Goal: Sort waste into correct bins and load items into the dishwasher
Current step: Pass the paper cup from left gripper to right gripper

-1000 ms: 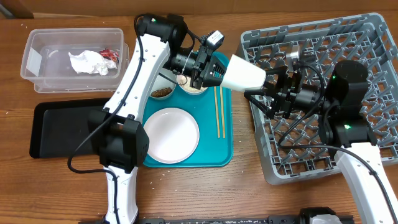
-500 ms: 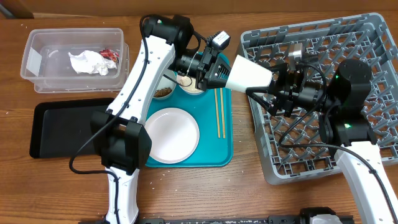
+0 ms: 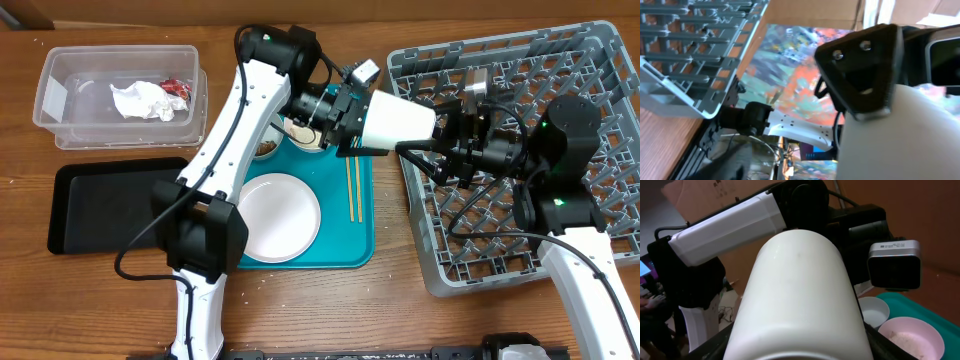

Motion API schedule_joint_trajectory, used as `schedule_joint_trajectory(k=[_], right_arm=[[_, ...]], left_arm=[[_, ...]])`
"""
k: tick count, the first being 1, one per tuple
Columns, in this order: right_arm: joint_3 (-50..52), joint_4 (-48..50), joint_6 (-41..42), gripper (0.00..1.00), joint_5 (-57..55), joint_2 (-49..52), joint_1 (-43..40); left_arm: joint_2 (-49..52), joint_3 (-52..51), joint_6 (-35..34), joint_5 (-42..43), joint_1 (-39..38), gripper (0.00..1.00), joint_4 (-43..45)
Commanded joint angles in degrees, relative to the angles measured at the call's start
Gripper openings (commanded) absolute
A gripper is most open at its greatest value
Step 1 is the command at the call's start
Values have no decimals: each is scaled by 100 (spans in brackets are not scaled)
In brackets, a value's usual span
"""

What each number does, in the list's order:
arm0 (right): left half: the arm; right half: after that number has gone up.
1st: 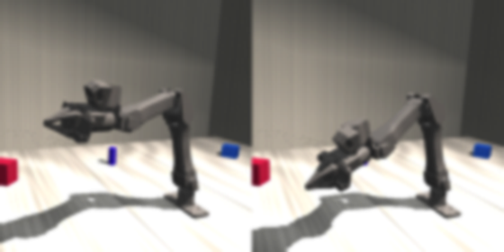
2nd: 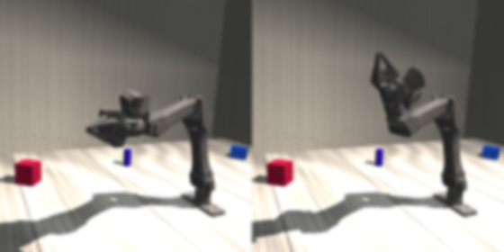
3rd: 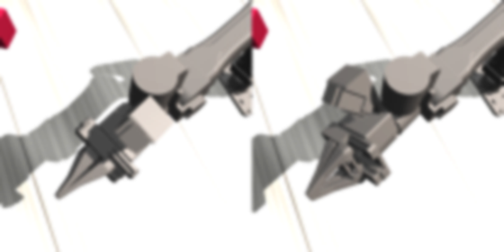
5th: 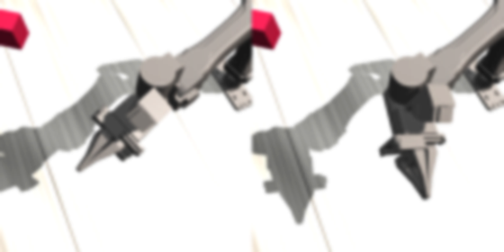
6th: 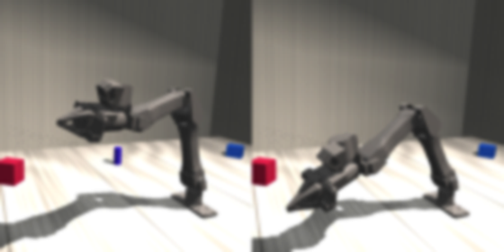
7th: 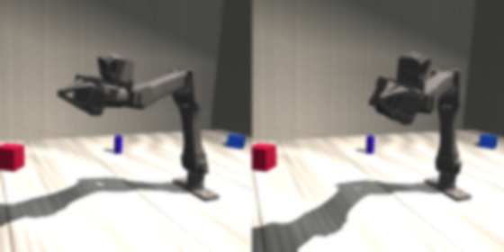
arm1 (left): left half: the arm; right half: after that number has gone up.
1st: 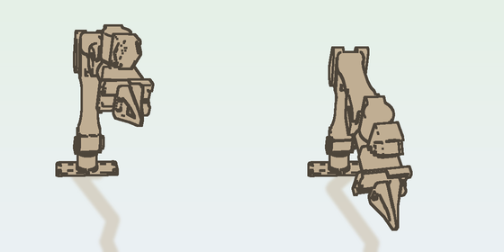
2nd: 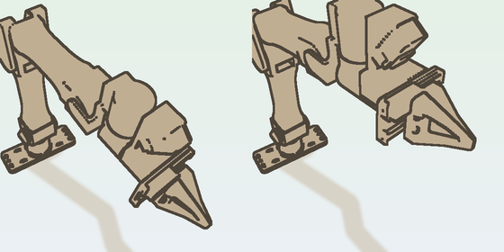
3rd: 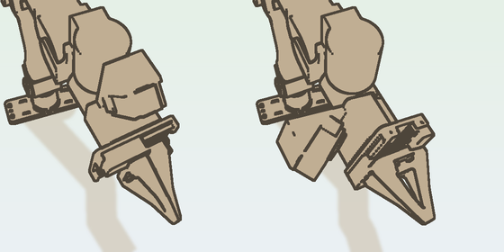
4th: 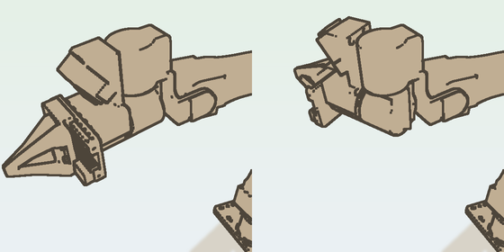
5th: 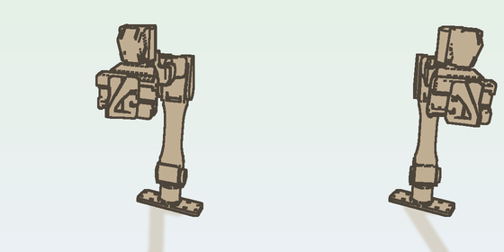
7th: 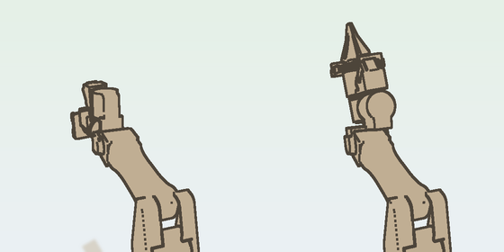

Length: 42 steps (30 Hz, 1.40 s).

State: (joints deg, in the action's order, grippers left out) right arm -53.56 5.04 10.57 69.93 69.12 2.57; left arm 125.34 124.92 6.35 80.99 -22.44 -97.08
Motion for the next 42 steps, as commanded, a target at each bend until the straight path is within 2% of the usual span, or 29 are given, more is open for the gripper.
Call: schedule_joint_trajectory(k=[1,8,14,17,19,23,27,35,36,38,42], right_arm=[[-116,48,83,42,391,-85,-59],[-116,26,142,42,479,-85,-120],[-116,22,142,40,645,-85,-120],[-116,-50,140,41,693,-85,-118],[-116,-149,140,52,693,-85,-114],[-116,-264,138,58,693,-85,-76],[-116,-278,140,63,734,-85,-66],[-116,-297,138,64,737,-85,-50],[-116,-295,136,67,732,-85,-33],[-116,-267,136,80,732,-85,-28],[-116,-103,138,90,732,-85,-46]], left_arm=[[-24,37,-17,-210,4,66,24],[-24,39,-17,-208,35,42,24],[-24,39,-17,-208,39,41,24],[-24,37,-17,-205,42,33,24],[-24,37,-17,-192,42,25,24],[-24,37,-17,-190,42,6,24],[-24,39,-15,-190,68,4,24],[-24,39,11,-151,105,4,66],[-24,37,11,-146,105,4,72],[-24,39,11,-149,105,4,68],[-24,39,11,-149,131,4,55]])
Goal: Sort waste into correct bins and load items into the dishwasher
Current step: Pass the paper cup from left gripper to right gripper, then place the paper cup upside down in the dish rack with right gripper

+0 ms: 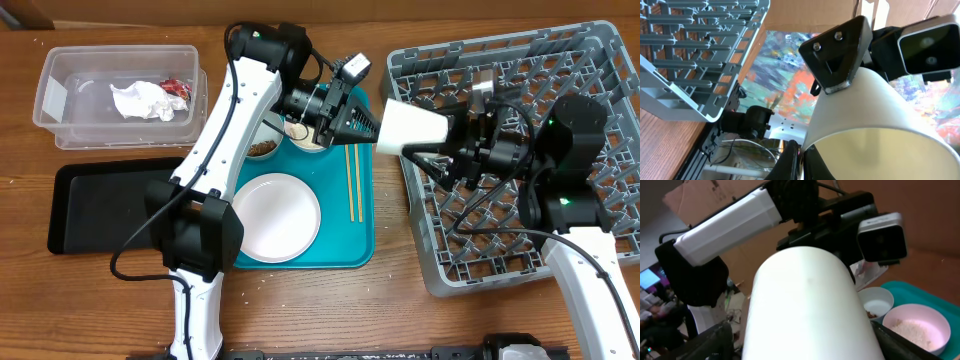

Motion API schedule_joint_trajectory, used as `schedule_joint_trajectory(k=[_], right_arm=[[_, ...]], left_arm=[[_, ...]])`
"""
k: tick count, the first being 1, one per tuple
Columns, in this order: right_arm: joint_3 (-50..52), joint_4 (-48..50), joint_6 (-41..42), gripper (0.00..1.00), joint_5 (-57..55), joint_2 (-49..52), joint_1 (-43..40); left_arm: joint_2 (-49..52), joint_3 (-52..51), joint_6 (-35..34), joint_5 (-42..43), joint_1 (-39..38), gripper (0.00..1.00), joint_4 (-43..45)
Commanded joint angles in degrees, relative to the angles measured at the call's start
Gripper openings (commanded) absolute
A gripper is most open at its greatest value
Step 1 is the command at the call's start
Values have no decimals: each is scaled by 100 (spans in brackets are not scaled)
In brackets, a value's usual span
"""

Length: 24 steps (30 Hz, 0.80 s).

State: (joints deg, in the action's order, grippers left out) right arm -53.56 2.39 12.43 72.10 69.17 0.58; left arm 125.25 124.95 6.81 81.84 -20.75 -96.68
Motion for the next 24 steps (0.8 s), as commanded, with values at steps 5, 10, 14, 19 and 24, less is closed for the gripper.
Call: schedule_joint_trajectory(k=[5,10,14,19,24], right_arm=[[-116,227,-48,89,516,-90,155],[-116,227,-50,69,516,-90,155],[-116,225,-50,50,516,-90,155],[-116,175,-48,37,518,-90,155],[-116,94,-48,36,518,-90,155]], left_arm=[[-15,37,-20,-221,17,4,-15],[-15,37,-20,-186,22,4,-15],[-15,37,-22,-186,24,4,-15],[-15,37,-22,-170,24,4,-15],[-15,37,-20,-129,28,8,-15]])
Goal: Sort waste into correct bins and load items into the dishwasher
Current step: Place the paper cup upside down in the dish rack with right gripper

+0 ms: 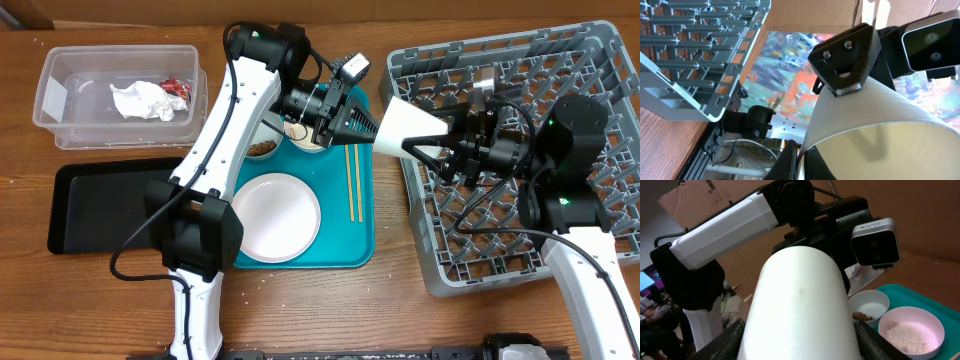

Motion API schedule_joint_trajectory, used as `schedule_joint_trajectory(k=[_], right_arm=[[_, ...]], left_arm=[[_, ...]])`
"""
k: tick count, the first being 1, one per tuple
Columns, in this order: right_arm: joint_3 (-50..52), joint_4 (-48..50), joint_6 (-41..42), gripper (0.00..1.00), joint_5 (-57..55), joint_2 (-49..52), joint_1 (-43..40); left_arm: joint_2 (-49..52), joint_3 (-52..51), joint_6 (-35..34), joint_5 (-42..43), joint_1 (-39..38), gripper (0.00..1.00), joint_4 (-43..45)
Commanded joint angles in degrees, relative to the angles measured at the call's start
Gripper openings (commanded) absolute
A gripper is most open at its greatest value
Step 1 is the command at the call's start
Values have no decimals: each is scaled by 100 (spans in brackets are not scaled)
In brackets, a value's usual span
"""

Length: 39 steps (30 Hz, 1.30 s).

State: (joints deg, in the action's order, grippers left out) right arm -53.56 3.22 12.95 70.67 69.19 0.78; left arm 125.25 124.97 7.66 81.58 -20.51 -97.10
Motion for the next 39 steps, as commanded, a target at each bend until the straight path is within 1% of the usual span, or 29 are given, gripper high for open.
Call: schedule_joint_trajectory(k=[1,3,5,7,11,14,17,23,27,30,32,37,38,39], right_arm=[[-116,11,-101,35,658,-92,136],[-116,13,-98,33,656,-92,131],[-116,-2,-72,32,658,-92,70],[-116,-61,2,32,658,-92,-44],[-116,-352,76,32,632,-92,-404],[-116,-800,74,32,232,-92,-623],[-116,-1580,50,32,-756,-107,-782],[-208,-3254,2,31,-2874,-382,-791],[-647,-4826,-122,31,-4347,-612,-787],[-1091,-6057,-118,32,-5401,-673,-734],[-1285,-6636,-92,32,-5827,-673,-680],[-1325,-7709,140,32,-6328,-575,-557],[-1325,-7910,264,32,-6441,-509,-514],[-1320,-8214,468,32,-6666,-391,-380]], left_arm=[[-15,35,-105,-105,15,11,26],[-15,35,-105,-105,52,18,26],[-15,35,-105,-133,125,22,28],[-15,35,-107,-262,236,23,28],[-13,35,-118,-807,601,25,57],[-13,35,-192,-1266,837,27,151],[-13,35,-479,-1814,1067,27,358],[-15,59,-1088,-2763,1394,26,896],[-17,245,-1366,-3318,1558,25,1189],[-22,577,-1419,-3928,1585,25,1244],[-24,881,-1488,-4470,1569,24,1215],[-57,1626,-1670,-5814,1412,24,1054],[-57,1768,-1740,-6122,1362,24,1008],[-57,1969,-1838,-6638,1268,25,949]])
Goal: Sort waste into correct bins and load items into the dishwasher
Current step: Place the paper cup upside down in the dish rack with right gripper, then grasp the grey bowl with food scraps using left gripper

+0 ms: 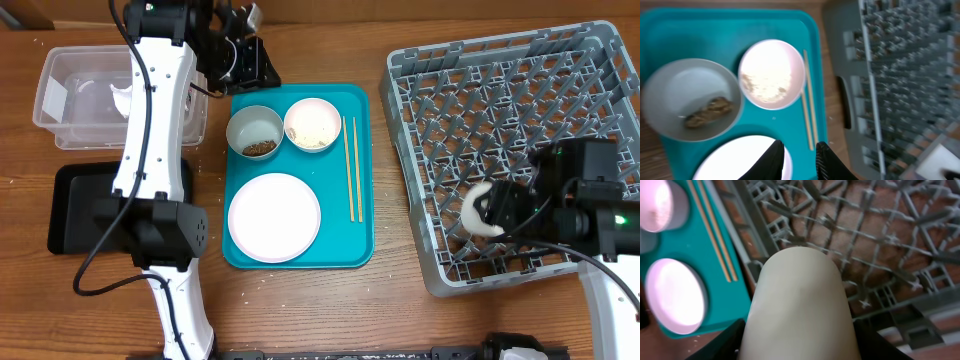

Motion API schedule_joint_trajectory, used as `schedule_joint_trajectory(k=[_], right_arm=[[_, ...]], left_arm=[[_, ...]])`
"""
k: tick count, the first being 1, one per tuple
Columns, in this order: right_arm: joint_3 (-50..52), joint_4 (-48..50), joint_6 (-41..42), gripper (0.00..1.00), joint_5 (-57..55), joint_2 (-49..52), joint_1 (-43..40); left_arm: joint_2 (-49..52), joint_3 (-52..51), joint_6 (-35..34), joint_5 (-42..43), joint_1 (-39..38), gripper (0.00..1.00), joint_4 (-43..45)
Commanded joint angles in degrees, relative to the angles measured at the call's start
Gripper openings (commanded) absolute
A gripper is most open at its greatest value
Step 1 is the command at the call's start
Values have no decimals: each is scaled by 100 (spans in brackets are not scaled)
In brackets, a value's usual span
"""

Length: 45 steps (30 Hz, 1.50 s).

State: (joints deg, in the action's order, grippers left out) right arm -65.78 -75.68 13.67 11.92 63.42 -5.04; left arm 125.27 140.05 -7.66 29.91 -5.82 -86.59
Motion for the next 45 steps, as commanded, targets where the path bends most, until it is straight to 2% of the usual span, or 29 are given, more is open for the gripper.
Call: schedule_joint_trajectory(k=[1,7,10,16,22,24,31,38,41,45], right_arm=[[-94,-448,544,32,-940,249,299],[-92,-581,894,34,-1075,588,979],[-22,-616,1191,39,-1360,752,1213],[210,-540,1209,40,-1331,1047,1244],[208,-520,1185,75,-1311,1161,1244],[205,-505,1185,82,-1311,1161,1244],[-173,-481,1161,84,-1300,1161,1244],[-1397,4,640,81,-522,1161,1322],[-1482,658,737,79,-299,1207,1705],[-1482,968,778,79,-284,1471,2269]], left_arm=[[-59,549,-350,-1718,-260,25,-129],[-59,643,-481,-2378,-555,26,-146],[-59,643,-481,-2463,-627,26,-142],[-59,643,-476,-2463,-619,27,-168],[-59,643,-457,-2463,-621,31,-181],[-59,643,-457,-2465,-621,33,-179],[-92,649,-457,-2555,-614,38,-184],[-621,678,-457,-2594,-461,38,-195],[-999,678,-533,-2721,-402,38,-365],[-1200,678,-796,-2844,-389,38,-986]])
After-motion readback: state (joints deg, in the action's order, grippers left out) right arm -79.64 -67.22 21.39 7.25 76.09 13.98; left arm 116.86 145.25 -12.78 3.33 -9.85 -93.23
